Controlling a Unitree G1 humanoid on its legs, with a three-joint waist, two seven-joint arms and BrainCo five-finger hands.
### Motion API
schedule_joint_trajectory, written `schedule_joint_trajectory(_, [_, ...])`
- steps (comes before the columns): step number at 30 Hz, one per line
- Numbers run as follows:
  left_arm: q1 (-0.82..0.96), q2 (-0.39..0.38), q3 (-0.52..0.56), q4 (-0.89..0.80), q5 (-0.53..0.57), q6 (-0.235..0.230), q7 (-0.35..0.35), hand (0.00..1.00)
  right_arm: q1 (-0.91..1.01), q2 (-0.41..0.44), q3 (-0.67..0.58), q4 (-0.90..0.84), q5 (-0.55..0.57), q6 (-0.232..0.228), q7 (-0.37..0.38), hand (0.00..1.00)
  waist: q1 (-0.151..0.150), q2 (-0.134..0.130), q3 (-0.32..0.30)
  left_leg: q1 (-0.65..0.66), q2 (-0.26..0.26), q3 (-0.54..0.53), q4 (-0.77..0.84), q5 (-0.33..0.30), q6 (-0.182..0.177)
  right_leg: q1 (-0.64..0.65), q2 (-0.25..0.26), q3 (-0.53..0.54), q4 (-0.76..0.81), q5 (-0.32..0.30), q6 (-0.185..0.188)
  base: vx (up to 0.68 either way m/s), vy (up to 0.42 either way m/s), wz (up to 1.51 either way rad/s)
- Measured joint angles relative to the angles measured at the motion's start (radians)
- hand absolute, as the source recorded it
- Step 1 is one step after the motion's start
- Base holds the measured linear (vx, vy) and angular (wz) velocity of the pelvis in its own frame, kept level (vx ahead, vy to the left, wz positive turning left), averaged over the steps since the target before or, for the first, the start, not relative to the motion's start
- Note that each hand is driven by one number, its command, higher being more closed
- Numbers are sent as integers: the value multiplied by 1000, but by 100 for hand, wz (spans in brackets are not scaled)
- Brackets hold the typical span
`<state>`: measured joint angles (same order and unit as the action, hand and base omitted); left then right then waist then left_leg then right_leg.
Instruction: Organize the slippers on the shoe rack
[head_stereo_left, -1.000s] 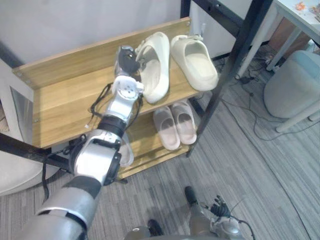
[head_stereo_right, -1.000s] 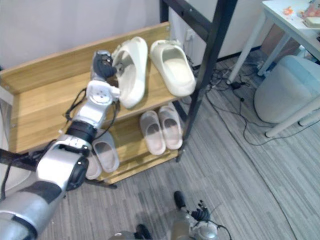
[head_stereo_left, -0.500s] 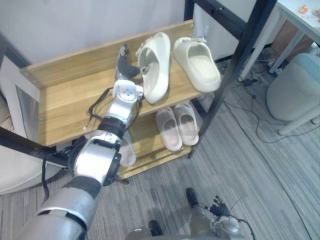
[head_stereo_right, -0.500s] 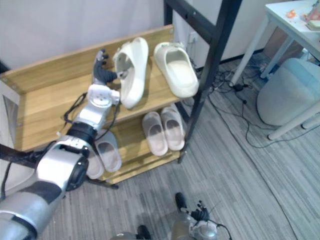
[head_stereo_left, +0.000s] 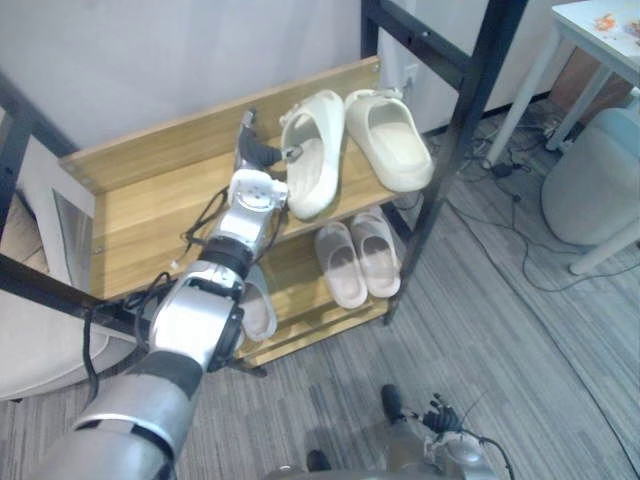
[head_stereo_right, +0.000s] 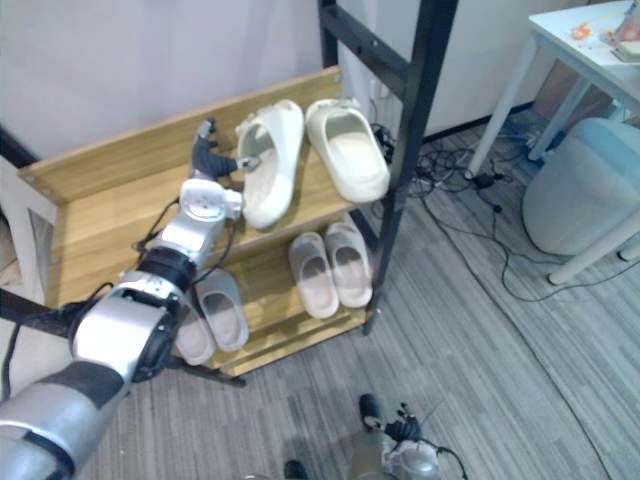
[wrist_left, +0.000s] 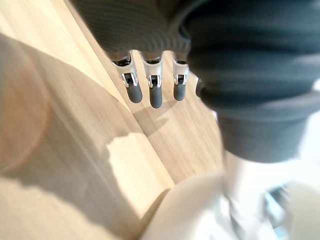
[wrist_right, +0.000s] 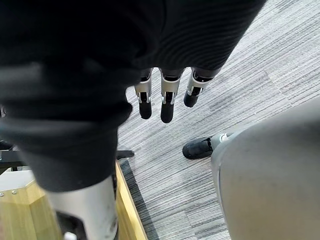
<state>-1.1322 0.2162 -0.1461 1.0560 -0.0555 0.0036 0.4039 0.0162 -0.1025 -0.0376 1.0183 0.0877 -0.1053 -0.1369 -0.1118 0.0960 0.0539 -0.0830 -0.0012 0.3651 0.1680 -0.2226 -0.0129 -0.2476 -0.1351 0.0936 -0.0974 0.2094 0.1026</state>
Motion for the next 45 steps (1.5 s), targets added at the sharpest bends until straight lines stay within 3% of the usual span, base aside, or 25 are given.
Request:
schedule_joint_trajectory(8, [0, -3, -28, 0, -126, -22, -28, 0, -10, -5, 0, 20, 1, 2, 0, 0, 2, 6, -4, 16, -6, -24, -49, 34, -6, 5, -2, -24, 0, -2, -3, 16, -29, 8])
schedule_joint_trajectory(19, [14, -25, -29, -7, -168, -44, -46, 0, -10, -7, 2, 23, 2, 8, -1, 0, 7, 6, -5, 40, -6, -48, -52, 35, -5, 40, -5, -45, -1, -4, -8, 3, -9, 5])
schedule_joint_trajectory(25, [101, -26, -27, -79, -185, -48, -45, 0, -12, -9, 8, 24, 10, 13, -1, 0, 8, 6, -5, 39, -5, -67, -62, 45, -6, 44, -5, -65, 0, -6, -10, 10, -31, 8])
schedule_joint_trajectory(30, [200, -26, -25, -190, -229, -83, -41, 0, -10, -14, 27, 31, 34, 16, -2, 0, 11, 3, -5, 53, 1, -96, -61, 47, -7, 73, -3, -93, -1, -10, -14, 6, -30, 16])
schedule_joint_trajectory(37, [353, -43, -28, -361, -259, -108, -39, 0, -12, -17, 52, 44, 39, 17, -12, 0, 29, -7, -3, 51, 7, -130, -66, 59, -12, 87, -4, -134, -1, -11, -15, -1, -35, 14])
schedule_joint_trajectory(45, [440, -54, -45, -458, -265, -125, -59, 0, -15, -5, 81, 58, 41, 17, -23, 0, 42, -49, -8, 66, 10, -174, -95, 84, -20, 112, -5, -175, -1, -29, -18, -8, -42, 15])
